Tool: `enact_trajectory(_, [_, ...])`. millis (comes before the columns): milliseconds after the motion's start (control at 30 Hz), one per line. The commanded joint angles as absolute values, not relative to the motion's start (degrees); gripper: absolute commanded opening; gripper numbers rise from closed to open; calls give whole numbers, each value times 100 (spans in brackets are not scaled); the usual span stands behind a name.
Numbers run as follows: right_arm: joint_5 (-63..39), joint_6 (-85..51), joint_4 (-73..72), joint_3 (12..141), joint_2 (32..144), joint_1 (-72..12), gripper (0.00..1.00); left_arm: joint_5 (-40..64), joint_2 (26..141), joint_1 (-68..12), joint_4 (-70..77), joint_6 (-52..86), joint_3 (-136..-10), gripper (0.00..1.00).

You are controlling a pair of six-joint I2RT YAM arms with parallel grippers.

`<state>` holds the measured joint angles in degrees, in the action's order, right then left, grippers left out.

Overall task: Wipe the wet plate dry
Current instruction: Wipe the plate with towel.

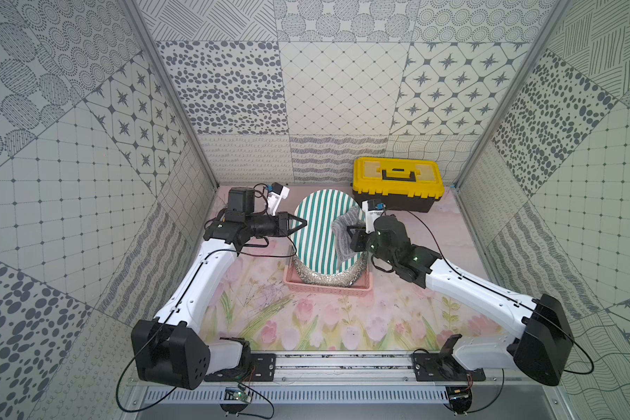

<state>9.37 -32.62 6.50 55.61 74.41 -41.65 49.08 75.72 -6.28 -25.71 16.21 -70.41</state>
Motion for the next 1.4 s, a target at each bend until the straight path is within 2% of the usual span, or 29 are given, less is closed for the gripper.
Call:
enact_trajectory(0, [1151, -3269, 1027, 5335, 7312, -4073, 0, 6296, 7538, -708, -1642, 1951, -7220, 0])
enact_trajectory(133, [1106, -3134, 1115, 5503, 7425, -4180, 0, 6261, 7558, -705, -1539, 2003, -7198, 0])
enact_trajectory(333, [1191, -2505, 948, 6256, 8065, -5155, 0, 6222, 7603, -703, -1418, 2060, -7157, 0])
enact_trajectory(500, [848, -2276, 693, 7092, 8847, -5850, 0, 6210, 7626, -703, -1338, 2108, -7104, 0])
enact_trajectory(733, [518, -2226, 609, 7929, 9633, -6334, 0, 6205, 7601, -702, -1352, 2101, -7075, 0])
enact_trajectory(1033, [892, -2848, 510, 6726, 9134, -6164, 0, 6207, 7618, -705, -1384, 2133, -7206, 0])
enact_trajectory(1367, [1551, -3544, 563, 5044, 8015, -5327, 0, 6227, 7599, -703, -1415, 2145, -7283, 0])
